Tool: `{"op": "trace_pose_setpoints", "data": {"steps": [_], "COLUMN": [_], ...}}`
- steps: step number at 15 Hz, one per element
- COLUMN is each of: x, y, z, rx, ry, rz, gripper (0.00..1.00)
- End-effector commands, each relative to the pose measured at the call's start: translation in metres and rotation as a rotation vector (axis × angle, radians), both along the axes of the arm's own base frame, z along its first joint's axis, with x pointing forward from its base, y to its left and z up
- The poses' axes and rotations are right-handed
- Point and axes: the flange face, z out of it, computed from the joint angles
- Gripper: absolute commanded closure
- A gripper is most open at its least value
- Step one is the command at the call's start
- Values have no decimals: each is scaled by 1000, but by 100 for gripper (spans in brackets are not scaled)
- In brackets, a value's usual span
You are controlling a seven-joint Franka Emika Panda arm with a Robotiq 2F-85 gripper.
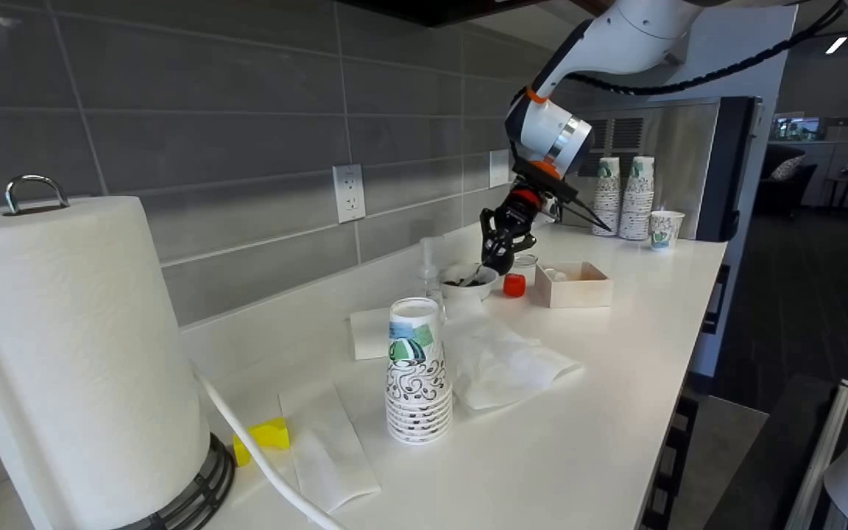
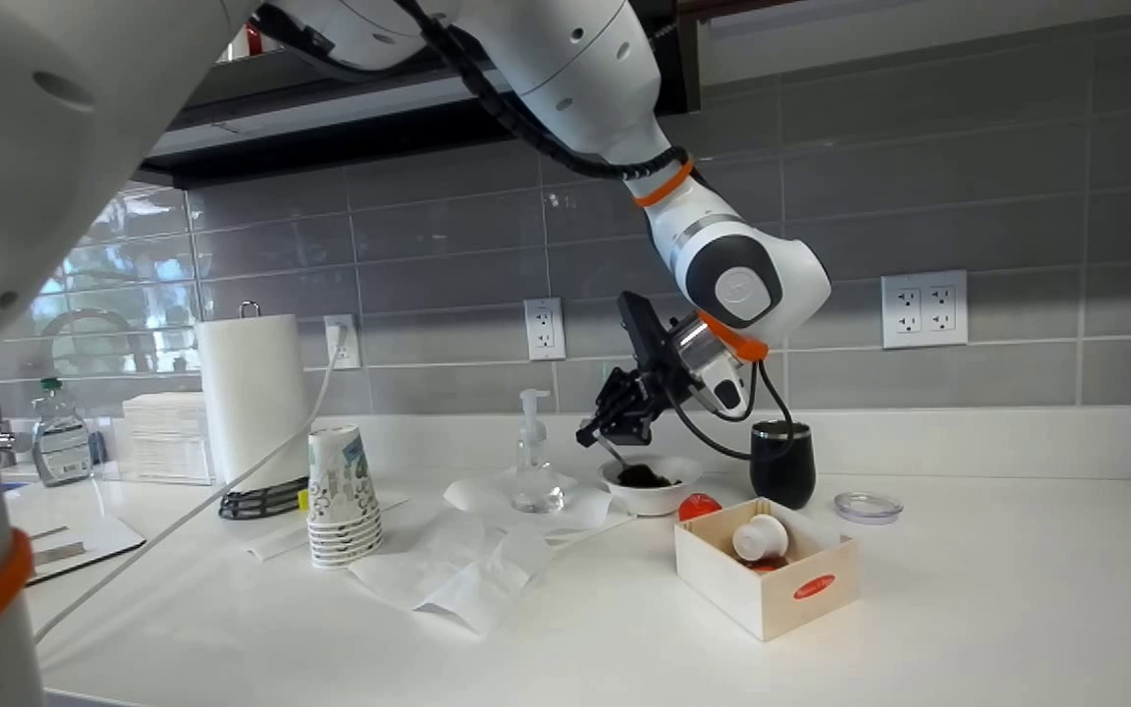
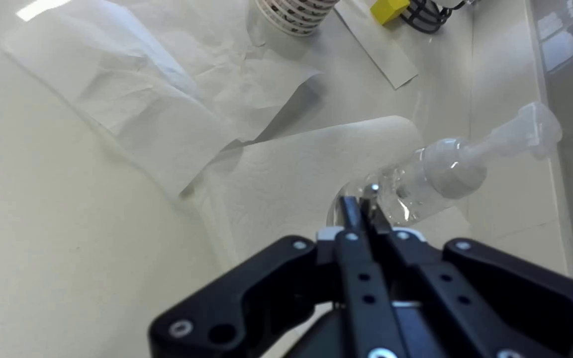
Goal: Stir the contents of the white bowl using the cake knife
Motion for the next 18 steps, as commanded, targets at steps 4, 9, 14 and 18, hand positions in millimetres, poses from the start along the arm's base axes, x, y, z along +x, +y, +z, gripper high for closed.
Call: {"op": "trace_pose_setpoints", "data": {"steps": [4, 9, 14, 18], "x": [9, 10, 2, -4], "y": [-2, 0, 27, 46], "z": [2, -1, -12, -23], "rx": [-21, -137, -225, -270], "ry": [-54, -93, -107, -104], "rz": [-46, -63, 1, 50], "gripper": [99, 99, 99, 99]}}
